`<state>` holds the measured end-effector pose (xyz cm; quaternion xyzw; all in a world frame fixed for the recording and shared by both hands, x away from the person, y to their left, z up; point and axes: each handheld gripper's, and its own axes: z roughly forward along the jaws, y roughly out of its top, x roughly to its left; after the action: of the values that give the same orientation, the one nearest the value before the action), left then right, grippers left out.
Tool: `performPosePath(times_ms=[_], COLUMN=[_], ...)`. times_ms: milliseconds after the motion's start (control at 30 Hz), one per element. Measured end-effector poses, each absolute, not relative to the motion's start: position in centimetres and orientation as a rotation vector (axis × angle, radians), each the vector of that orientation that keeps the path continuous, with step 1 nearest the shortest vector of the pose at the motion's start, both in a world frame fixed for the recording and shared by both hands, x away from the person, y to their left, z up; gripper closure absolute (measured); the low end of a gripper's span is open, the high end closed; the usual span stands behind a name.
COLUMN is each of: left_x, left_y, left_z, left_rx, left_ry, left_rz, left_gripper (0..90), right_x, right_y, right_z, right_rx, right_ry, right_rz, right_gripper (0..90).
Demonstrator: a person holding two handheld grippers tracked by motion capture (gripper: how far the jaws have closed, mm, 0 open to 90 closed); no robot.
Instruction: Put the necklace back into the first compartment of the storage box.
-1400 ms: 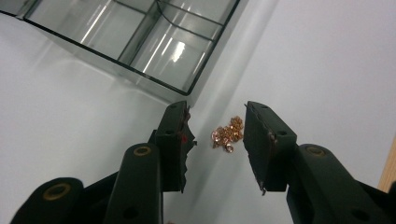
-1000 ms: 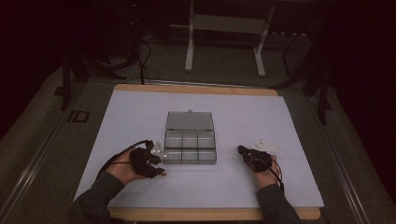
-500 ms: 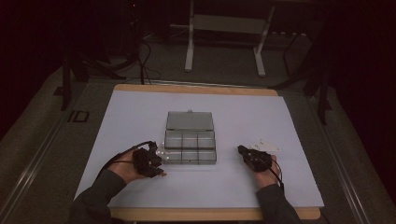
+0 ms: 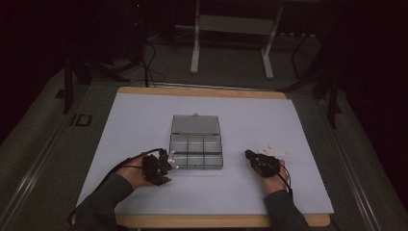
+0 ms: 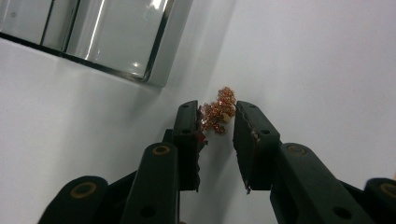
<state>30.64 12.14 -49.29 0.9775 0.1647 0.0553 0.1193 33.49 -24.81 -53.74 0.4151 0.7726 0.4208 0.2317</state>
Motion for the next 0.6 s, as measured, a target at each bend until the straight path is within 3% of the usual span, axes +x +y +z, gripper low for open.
performPosePath(times_ms=[600], left_x=[31.0], left_y=[10.9], left_z=[-49.8], left_rx=[2.912], left_ry=[0.423], left_rz=[0.153], left_gripper=[70.2], right_x=[33.5], right_y=[-24.8], right_z=[-53.7], right_rx=[1.144], right_ry=[2.122], right_rz=[1.159], right_gripper=[85.5])
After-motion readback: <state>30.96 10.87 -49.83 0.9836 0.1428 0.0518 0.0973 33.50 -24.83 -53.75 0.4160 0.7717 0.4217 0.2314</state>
